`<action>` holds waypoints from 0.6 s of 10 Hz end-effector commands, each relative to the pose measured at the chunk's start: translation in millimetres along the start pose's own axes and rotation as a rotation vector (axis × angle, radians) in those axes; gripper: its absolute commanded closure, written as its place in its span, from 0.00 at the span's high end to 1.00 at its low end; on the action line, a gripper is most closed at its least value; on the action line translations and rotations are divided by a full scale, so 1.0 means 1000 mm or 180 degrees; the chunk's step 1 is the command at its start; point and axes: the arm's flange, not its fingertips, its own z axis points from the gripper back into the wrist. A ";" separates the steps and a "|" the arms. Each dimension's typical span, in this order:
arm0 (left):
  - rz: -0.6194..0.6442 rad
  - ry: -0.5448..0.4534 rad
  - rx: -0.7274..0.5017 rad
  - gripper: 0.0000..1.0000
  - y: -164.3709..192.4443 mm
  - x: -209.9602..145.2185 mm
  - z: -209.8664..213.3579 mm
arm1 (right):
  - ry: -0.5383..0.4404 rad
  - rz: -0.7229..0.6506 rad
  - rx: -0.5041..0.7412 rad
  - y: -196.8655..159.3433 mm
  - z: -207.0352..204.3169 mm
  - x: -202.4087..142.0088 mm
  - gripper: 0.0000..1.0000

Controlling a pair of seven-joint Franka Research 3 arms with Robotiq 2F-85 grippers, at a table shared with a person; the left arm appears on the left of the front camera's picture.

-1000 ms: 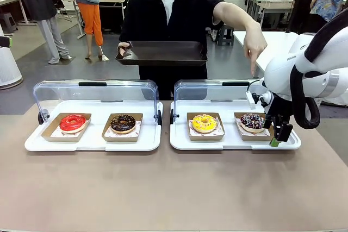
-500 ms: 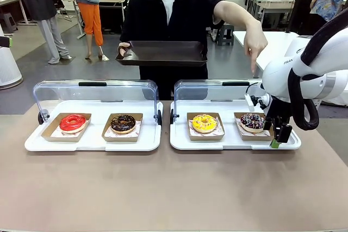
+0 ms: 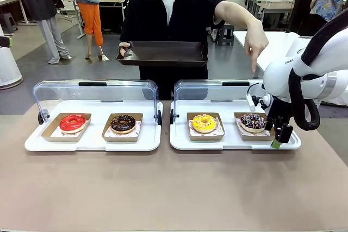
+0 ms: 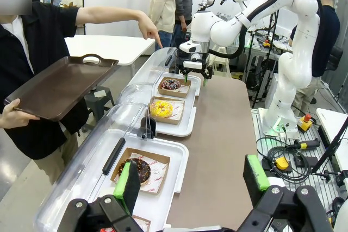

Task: Provide the desired donut to the person.
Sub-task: Pick up and lift the Paper togo box containing the Donut pointed at by the person.

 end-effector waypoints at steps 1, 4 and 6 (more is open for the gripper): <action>-0.0016 -0.0036 -0.0007 1.00 0.000 0.001 0.001 | 0.0112 -0.0058 0.0033 -0.011 -0.002 0.001 1.00; -0.0016 -0.0036 -0.0007 1.00 0.000 0.001 0.001 | 0.0106 -0.0099 0.0044 -0.017 -0.004 -0.001 1.00; -0.0016 -0.0036 -0.0007 1.00 0.000 0.001 0.001 | 0.0098 -0.0124 0.0063 -0.020 -0.005 -0.003 1.00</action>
